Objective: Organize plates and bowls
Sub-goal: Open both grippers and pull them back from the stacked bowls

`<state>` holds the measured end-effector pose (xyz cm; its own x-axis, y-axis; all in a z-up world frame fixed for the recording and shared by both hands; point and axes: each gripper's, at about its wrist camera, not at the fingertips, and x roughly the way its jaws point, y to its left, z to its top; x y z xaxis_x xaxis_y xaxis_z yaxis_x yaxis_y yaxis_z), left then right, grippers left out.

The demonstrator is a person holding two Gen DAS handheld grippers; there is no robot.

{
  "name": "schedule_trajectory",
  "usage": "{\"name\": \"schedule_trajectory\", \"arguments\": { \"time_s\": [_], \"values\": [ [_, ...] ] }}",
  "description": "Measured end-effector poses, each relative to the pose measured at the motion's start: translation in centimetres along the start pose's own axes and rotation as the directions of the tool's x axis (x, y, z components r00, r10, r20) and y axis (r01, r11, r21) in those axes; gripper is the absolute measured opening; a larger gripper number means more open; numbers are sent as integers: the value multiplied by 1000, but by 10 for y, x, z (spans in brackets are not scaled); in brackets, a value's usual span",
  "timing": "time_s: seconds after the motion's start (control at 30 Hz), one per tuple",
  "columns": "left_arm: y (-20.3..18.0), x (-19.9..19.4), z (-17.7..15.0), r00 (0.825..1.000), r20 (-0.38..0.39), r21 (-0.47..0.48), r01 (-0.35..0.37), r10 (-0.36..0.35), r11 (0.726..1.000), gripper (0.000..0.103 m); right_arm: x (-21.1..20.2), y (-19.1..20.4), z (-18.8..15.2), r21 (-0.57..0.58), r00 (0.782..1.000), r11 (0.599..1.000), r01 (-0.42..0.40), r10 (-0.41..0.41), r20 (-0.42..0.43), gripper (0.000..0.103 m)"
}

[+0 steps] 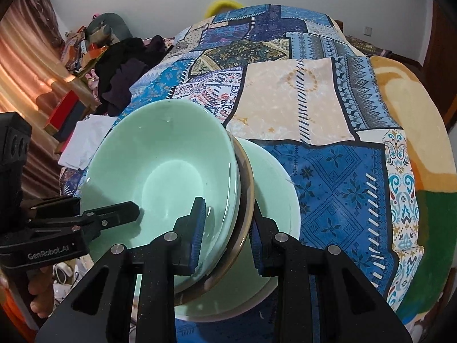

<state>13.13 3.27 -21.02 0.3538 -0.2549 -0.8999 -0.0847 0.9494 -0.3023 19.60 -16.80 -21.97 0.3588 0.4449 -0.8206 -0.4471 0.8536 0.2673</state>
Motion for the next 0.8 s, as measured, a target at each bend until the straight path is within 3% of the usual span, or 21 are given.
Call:
{"name": "schedule_trajectory", "arguments": {
  "time_s": [0.2, 0.5, 0.57, 0.7, 0.8],
  "values": [
    [3, -1, -1, 1000, 13, -2, 15, -15, 1000, 38, -3, 0, -1, -5, 1000, 1000, 1, -1, 18, 29],
    [3, -37, -3, 993, 115, 15, -33, 31, 999, 38, -34, 5, 0, -19, 995, 999, 35, -33, 95, 48],
    [2, -46, -3, 990, 137, 20, -38, 35, 999, 39, -44, 9, 1, -31, 992, 999, 43, -39, 121, 48],
    [-6, -76, -5, 974, 222, 41, -49, 39, 998, 43, -73, 20, 3, -63, 979, 997, 51, -38, 199, 48],
    [-15, -104, -9, 952, 305, 69, -57, 33, 996, 46, -98, 30, 4, -85, 962, 995, 52, -27, 272, 49]
  ]
}}
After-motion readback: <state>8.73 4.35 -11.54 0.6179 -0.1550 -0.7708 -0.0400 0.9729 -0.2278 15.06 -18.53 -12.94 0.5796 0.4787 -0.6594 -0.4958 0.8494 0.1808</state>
